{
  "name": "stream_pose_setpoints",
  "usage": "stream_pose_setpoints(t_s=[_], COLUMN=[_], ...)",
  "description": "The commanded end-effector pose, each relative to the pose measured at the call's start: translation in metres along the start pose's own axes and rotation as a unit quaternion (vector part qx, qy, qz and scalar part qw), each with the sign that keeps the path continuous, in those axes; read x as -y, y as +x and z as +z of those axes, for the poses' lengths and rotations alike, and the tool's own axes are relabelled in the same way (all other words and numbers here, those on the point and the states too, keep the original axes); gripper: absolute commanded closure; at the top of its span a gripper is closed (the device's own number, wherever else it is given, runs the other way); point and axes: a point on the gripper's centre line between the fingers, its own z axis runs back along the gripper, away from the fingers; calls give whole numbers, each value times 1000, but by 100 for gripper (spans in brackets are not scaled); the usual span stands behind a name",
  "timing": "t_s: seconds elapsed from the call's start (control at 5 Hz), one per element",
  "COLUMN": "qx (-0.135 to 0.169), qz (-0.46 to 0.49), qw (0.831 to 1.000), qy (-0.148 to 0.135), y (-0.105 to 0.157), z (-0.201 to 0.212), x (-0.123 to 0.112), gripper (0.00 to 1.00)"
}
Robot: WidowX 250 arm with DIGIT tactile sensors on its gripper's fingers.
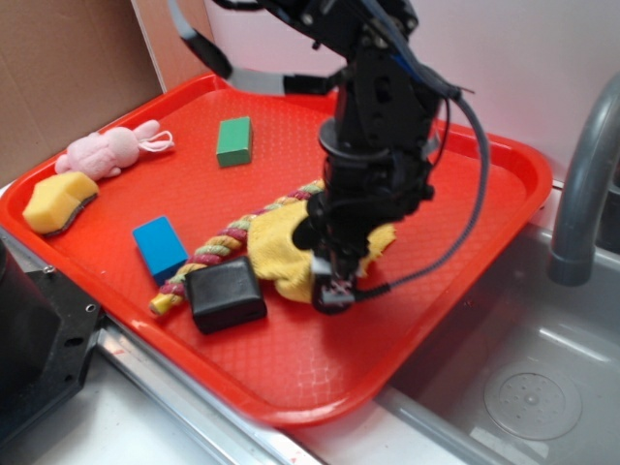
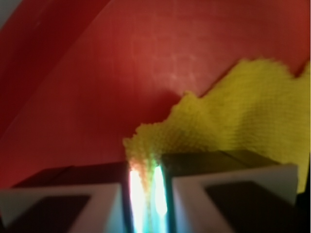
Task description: Grab the yellow cloth.
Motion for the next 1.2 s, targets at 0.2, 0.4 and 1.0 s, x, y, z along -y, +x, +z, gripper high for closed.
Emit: stream_pose_setpoints(t_s=[0.2,0.4,1.0], qx=[157,181,121], qz=[281,323,387], qw=[947,929,914], qy=[20,23,-18], y=[-119,-152,-149], z=[143,185,194], x=[-82,-104,-126], gripper=[100,100,100])
